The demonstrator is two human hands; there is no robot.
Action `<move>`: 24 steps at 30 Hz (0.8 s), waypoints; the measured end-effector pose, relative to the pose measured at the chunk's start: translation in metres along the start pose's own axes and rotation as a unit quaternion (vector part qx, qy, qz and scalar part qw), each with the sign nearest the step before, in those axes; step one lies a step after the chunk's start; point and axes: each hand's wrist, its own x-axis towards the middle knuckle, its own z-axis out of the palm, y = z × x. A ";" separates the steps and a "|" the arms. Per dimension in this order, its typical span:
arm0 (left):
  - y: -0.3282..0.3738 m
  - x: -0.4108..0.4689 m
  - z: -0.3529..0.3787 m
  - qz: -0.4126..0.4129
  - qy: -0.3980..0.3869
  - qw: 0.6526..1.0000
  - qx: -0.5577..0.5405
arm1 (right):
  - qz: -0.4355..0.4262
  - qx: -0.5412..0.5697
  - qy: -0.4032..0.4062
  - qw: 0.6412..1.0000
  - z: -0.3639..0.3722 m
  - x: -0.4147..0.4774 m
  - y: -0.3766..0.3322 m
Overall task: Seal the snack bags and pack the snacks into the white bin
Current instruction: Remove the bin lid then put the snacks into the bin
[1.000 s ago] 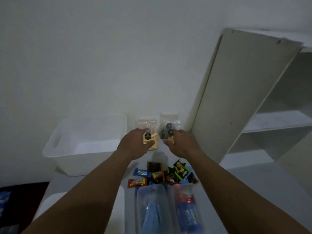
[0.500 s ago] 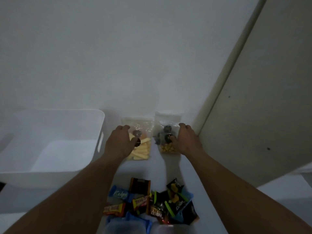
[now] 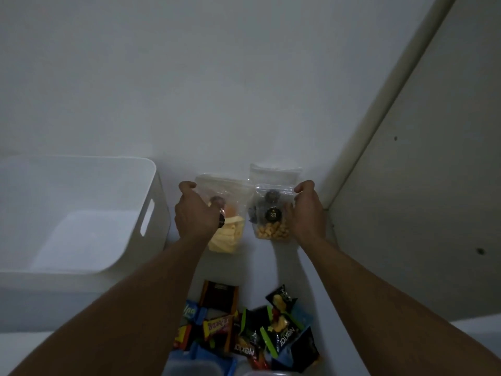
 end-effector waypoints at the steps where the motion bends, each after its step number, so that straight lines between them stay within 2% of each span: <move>1: 0.000 0.001 0.000 -0.003 0.003 1.000 -0.008 | 0.001 0.004 -0.007 1.000 0.000 0.001 0.001; 4: 0.001 0.004 -0.003 0.015 -0.001 1.000 -0.016 | -0.018 0.006 -0.043 0.999 -0.003 0.000 0.003; 8: 0.012 0.001 -0.017 0.042 -0.048 0.998 -0.011 | -0.065 -0.022 -0.114 0.991 -0.019 -0.004 -0.001; 11: 0.020 0.003 -0.033 0.063 -0.064 0.996 0.000 | -0.092 -0.063 -0.131 0.985 -0.031 -0.006 -0.008; 13: 0.024 0.004 -0.042 0.110 -0.072 0.990 0.054 | -0.097 -0.100 -0.131 0.982 -0.035 -0.009 -0.014; 19: 0.046 0.001 -0.078 0.204 -0.081 0.975 0.026 | -0.096 -0.122 -0.103 0.982 -0.054 -0.017 -0.043; 24: 0.070 0.002 -0.118 0.239 -0.088 0.966 0.033 | -0.127 -0.131 -0.065 0.981 -0.080 -0.029 -0.081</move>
